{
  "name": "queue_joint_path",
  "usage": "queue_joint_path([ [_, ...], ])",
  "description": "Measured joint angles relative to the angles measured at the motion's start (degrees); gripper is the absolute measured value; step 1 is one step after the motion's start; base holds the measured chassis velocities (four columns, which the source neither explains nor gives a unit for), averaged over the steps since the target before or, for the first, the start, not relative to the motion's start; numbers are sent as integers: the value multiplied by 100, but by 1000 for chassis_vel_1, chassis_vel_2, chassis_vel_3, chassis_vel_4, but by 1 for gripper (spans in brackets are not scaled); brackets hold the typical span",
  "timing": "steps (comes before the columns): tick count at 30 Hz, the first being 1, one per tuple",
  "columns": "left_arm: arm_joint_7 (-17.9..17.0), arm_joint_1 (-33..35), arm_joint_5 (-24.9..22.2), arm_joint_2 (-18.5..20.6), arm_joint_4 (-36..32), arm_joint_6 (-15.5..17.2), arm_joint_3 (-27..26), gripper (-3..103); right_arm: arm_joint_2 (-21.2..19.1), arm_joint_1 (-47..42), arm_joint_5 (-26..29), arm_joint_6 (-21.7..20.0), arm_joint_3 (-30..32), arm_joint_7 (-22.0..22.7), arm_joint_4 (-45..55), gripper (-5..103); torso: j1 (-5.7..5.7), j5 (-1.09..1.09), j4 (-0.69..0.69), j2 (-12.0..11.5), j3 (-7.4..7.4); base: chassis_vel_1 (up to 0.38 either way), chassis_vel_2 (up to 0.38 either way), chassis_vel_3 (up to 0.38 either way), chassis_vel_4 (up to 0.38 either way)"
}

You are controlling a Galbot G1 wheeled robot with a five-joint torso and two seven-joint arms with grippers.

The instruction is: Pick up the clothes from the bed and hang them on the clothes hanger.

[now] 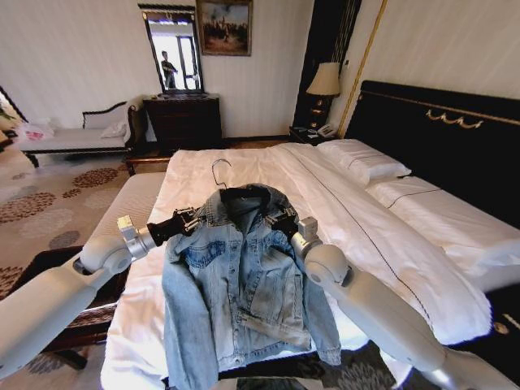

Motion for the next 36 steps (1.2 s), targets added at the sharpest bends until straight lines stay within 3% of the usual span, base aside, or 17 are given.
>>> queue_joint_path([
  [2, -1, 27, -1, -1, -14, -1, -31, 19, -4, 12, 33, 29, 13, 20, 42, 47, 0, 0, 0, 0, 0, 0, 0, 0, 0],
  [3, -1, 36, -1, -1, -16, -1, -44, 19, -8, 12, 58, 35, 19, 27, 73, 35, 0, 0, 0, 0, 0, 0, 0, 0, 0],
  [6, 0, 58, -4, 1, -16, -2, -81, 19, -33, -37, 176, 55, 73, 43, 203, 30, 0, 0, 1, 0, 0, 0, 0, 0, 0],
  [7, 11, 65, -4, 1, -11, -3, -89, 19, -69, -104, 246, 101, 116, 37, 311, 20, 0, 0, 1, 0, 0, 0, 0, 0, 0],
  [9, 11, 68, -4, 1, 3, -3, -94, 19, -108, -163, 276, 129, 150, 18, 410, 20, 0, 0, 0, 0, 0, 0, 0, 0, 0],
  [12, 12, 67, -4, -5, 30, -3, -98, 19, -267, -370, 338, 235, 284, -96, 745, 4, 0, 0, 0, 0, 0, 0, 0, 0, 0],
  [23, 1, 69, 23, -19, -45, -2, -39, 19, -584, -384, 768, 396, 508, -235, 1351, 0, 0, 0, 0, 0, 0, 0, 0, 0, 0],
  [36, -35, -226, 39, -107, 165, 55, 136, 19, -937, -582, 754, 679, 481, -994, 1978, 0, 0, 0, 0, 0, 0, 0, 0, 0, 0],
])
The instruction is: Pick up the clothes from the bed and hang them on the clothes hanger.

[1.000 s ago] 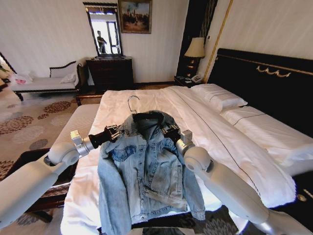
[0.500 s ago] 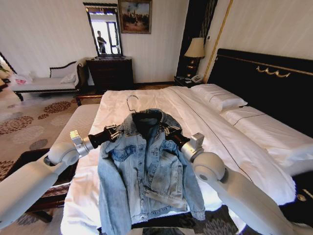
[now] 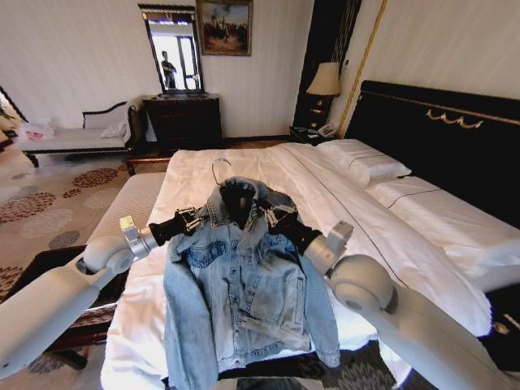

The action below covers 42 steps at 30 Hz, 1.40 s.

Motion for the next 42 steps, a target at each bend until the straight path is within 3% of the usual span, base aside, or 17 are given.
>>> queue_joint_path([
  [7, -23, -315, -152, 32, 142, 23, 16, 19, -140, -609, -618, 104, -33, -282, 129, 0, 0, 0, 0, 0, 0, 0, 0, 0, 0],
  [16, -57, -417, -236, 78, 197, 26, -7, 19, -60, -750, -953, 140, -170, -450, 65, 0, 0, -1, 1, 0, 0, 0, 0, 0, 0],
  [21, -156, -329, -274, 81, -72, 42, -73, 19, 302, -567, -1382, 214, -379, -530, -603, 0, 0, 1, 1, 0, 0, 0, 0, 0, 0],
  [29, -118, -36, -243, 191, -254, 31, -200, 19, 488, -547, -1510, 232, -290, -396, -864, -2, 0, 1, 1, 0, 0, 0, 0, 0, 0],
  [35, -94, 13, -195, 165, -264, 8, -211, 19, 276, -660, -1483, 305, -116, -348, -669, 25, 0, 1, 0, 0, 0, 0, 0, 0, 0],
  [37, -86, 20, -185, 164, -254, 2, -216, 19, 208, -683, -1462, 332, -69, -355, -603, 25, 0, 1, 0, 0, 0, 0, 0, 0, 0],
  [41, -59, 32, -163, 164, -223, -10, -227, 19, -45, -771, -1385, 411, 154, -372, -226, 46, 0, 0, 0, 0, 0, 0, 0, 0, 0],
  [42, -59, 32, -163, 164, -223, -10, -227, 19, -45, -771, -1385, 411, 154, -372, -226, 46, 0, 0, 0, 0, 0, 0, 0, 0, 0],
])
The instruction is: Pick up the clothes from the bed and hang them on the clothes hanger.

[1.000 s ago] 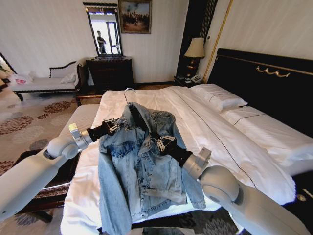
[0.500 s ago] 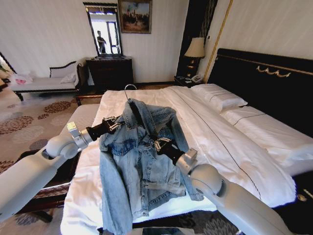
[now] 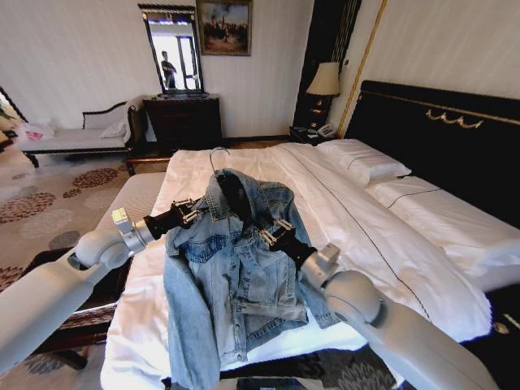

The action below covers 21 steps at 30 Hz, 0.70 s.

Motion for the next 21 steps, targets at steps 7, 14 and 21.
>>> queue_joint_path([
  [7, 14, 50, 30, -4, 12, -8, -24, 19, -193, 76, 233, -15, 498, 193, 424, 74, 0, 0, -1, 0, 0, 0, 0, 0, 0],
  [14, 3, 105, 41, 4, -73, -9, -22, 19, -278, 598, -273, -222, 542, 80, -44, 98, 0, 1, 1, 0, 0, 0, 0, 0, 0],
  [21, 1, 116, 48, 65, -133, -5, 30, 19, -267, 912, -670, -396, 246, -191, -347, 100, 0, 2, 0, 0, 0, 0, 0, 0, 0],
])
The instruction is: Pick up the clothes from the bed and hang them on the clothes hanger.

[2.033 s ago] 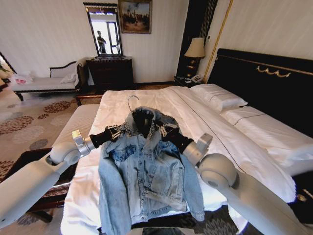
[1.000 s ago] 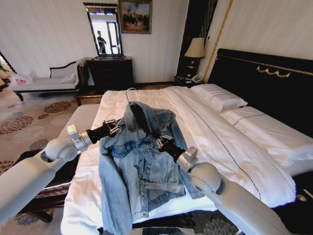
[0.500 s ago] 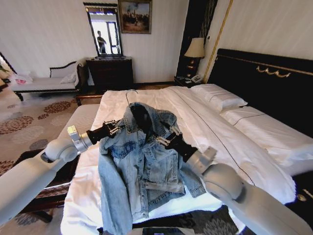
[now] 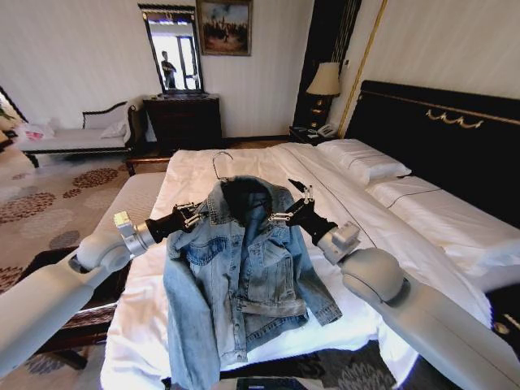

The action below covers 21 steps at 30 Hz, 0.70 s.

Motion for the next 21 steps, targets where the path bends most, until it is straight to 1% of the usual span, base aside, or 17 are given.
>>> queue_joint_path([
  [4, 5, 23, 16, 20, 1, 2, 13, 19, 16, 443, 50, -155, -236, -49, -175, 100, 0, -2, 1, 0, 0, 0, 0, 0, 0],
  [12, 17, 105, 60, 8, -16, 2, 12, 19, -13, 610, 157, -380, -321, -22, -272, 100, 0, -1, -1, 0, 0, 0, 0, 0, 0],
  [14, 20, 97, 66, 1, -20, 5, 19, 19, -69, 674, 133, -543, -357, -89, -309, 100, 0, -2, 1, 0, 0, 0, 0, 0, 0],
  [16, 20, 89, 66, 0, -20, 7, 22, 19, -85, 683, 131, -590, -369, -112, -328, 100, 1, -2, 0, 0, 0, 0, 0, 0, 0],
  [21, 31, 84, 67, 1, -24, 7, 24, 19, -33, 746, 137, -722, -509, -90, -467, 100, 1, 0, 0, 0, 0, 0, 0, 0, 0],
])
